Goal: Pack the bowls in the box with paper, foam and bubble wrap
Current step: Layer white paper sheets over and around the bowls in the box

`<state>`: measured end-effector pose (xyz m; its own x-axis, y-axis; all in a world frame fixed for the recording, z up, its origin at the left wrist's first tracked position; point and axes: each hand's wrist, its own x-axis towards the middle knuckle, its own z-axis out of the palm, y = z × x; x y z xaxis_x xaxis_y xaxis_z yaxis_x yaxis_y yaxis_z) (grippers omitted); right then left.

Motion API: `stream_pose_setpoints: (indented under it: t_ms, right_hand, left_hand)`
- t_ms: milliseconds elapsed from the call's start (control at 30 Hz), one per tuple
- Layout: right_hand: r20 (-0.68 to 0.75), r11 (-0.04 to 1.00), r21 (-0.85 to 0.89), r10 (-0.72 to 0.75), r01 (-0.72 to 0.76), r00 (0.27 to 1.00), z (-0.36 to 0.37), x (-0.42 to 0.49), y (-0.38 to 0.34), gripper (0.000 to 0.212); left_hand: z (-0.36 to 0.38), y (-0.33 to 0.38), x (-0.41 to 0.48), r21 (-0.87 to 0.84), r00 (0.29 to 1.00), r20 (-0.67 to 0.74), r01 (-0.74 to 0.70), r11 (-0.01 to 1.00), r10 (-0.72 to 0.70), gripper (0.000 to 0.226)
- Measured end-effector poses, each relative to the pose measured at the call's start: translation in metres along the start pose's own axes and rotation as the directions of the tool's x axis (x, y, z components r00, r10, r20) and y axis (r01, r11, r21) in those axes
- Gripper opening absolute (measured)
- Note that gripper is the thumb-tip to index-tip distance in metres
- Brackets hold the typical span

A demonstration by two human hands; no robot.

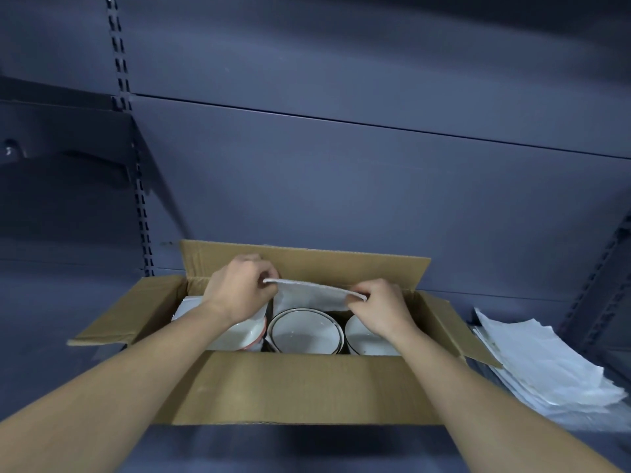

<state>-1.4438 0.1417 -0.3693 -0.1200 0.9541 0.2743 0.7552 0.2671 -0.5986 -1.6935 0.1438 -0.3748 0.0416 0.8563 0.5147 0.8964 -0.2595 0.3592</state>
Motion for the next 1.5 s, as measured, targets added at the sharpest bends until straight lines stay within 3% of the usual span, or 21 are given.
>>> stream_pose_setpoints:
  t_ms: [167, 267, 333, 367, 433, 467, 633, 767, 833, 900, 967, 1033, 1133, 1233, 1267, 1333, 1500]
  right_hand:
    - [0.107, 0.996, -0.044, 0.077, -0.073, 0.991, 0.007, 0.004, -0.001, 0.041]
    - [0.161, 0.994, -0.048, 0.103, -0.097, 0.982, 0.011, 0.011, 0.001, 0.034]
    - [0.241, 0.995, -0.086, 0.077, -0.057, 0.967, 0.013, 0.012, 0.003, 0.017]
    - [0.28, 0.995, -0.094, 0.058, -0.033, 0.958, 0.013, 0.011, 0.004, 0.011]
    - [0.277, 0.996, -0.093, 0.013, 0.013, 0.961, 0.01, 0.005, 0.005, 0.041]
    - [0.24, 0.997, -0.065, -0.031, 0.048, 0.97, 0.008, 0.003, 0.004, 0.046]
    - [0.133, 0.959, -0.035, -0.275, 0.282, 0.952, 0.005, -0.001, -0.001, 0.032]
    - [0.153, 0.967, -0.06, -0.237, 0.248, 0.959, 0.011, 0.002, 0.005, 0.026]
    - [0.186, 0.968, -0.056, -0.229, 0.244, 0.955, 0.014, 0.003, 0.008, 0.025]
    - [0.24, 0.969, -0.053, -0.223, 0.242, 0.945, 0.015, 0.001, 0.007, 0.025]
    - [0.308, 0.964, -0.073, -0.221, 0.255, 0.925, 0.014, 0.0, 0.006, 0.027]
    - [0.387, 0.969, -0.084, -0.182, 0.231, 0.904, 0.014, -0.003, 0.005, 0.036]
    - [0.418, 0.982, -0.078, -0.124, 0.172, 0.9, 0.016, -0.006, 0.004, 0.042]
    - [0.361, 0.955, -0.17, -0.168, 0.243, 0.917, 0.02, -0.001, -0.001, 0.026]
    - [0.361, 0.934, -0.231, -0.176, 0.271, 0.916, 0.022, 0.002, -0.005, 0.025]
    - [0.431, 0.888, -0.34, -0.144, 0.308, 0.891, 0.027, 0.006, -0.014, 0.044]
    - [0.633, 0.826, -0.403, -0.06, 0.395, 0.772, 0.038, 0.007, -0.019, 0.063]
  left_hand:
    - [0.0, -0.002, -0.001, 0.076, 0.986, 0.159, 0.031, 0.997, -0.043, 0.012]
    - [0.002, -0.006, -0.001, 0.125, 0.978, 0.201, 0.025, 0.992, -0.05, 0.011]
    - [0.003, -0.01, 0.001, 0.131, 0.971, 0.231, 0.023, 0.991, -0.053, 0.012]
    - [0.003, -0.012, 0.001, 0.132, 0.967, 0.249, 0.022, 0.991, -0.054, 0.014]
    - [0.003, -0.015, 0.0, 0.143, 0.963, 0.266, 0.011, 0.99, -0.049, 0.017]
    - [0.003, -0.016, 0.0, 0.149, 0.964, 0.263, 0.003, 0.989, -0.043, 0.017]
    - [0.006, -0.017, -0.004, 0.092, 0.966, 0.251, 0.037, 0.995, -0.059, 0.016]
    - [0.003, -0.022, -0.007, 0.022, 0.957, 0.282, 0.064, 0.998, -0.068, 0.014]
    - [-0.004, -0.024, -0.01, -0.048, 0.945, 0.328, 0.019, 0.999, -0.002, 0.024]
    - [-0.015, -0.021, -0.014, -0.138, 0.901, 0.43, -0.001, 0.99, 0.061, 0.043]
    - [-0.025, -0.017, -0.018, -0.194, 0.837, 0.542, 0.036, 0.98, 0.076, 0.046]
    - [-0.027, -0.016, -0.019, -0.212, 0.816, 0.574, 0.07, 0.975, 0.066, 0.046]
    - [-0.016, -0.02, -0.018, -0.158, 0.847, 0.526, 0.01, 0.987, 0.075, 0.04]
    - [0.0, -0.024, -0.017, -0.086, 0.867, 0.468, -0.146, 0.986, 0.169, 0.026]
    - [0.005, -0.025, -0.016, -0.075, 0.869, 0.456, -0.178, 0.981, 0.192, 0.03]
    - [0.01, -0.024, -0.017, -0.067, 0.873, 0.443, -0.192, 0.979, 0.201, 0.041]
    - [0.007, -0.022, -0.019, 0.064, 0.851, 0.505, -0.202, 0.977, 0.143, 0.063]
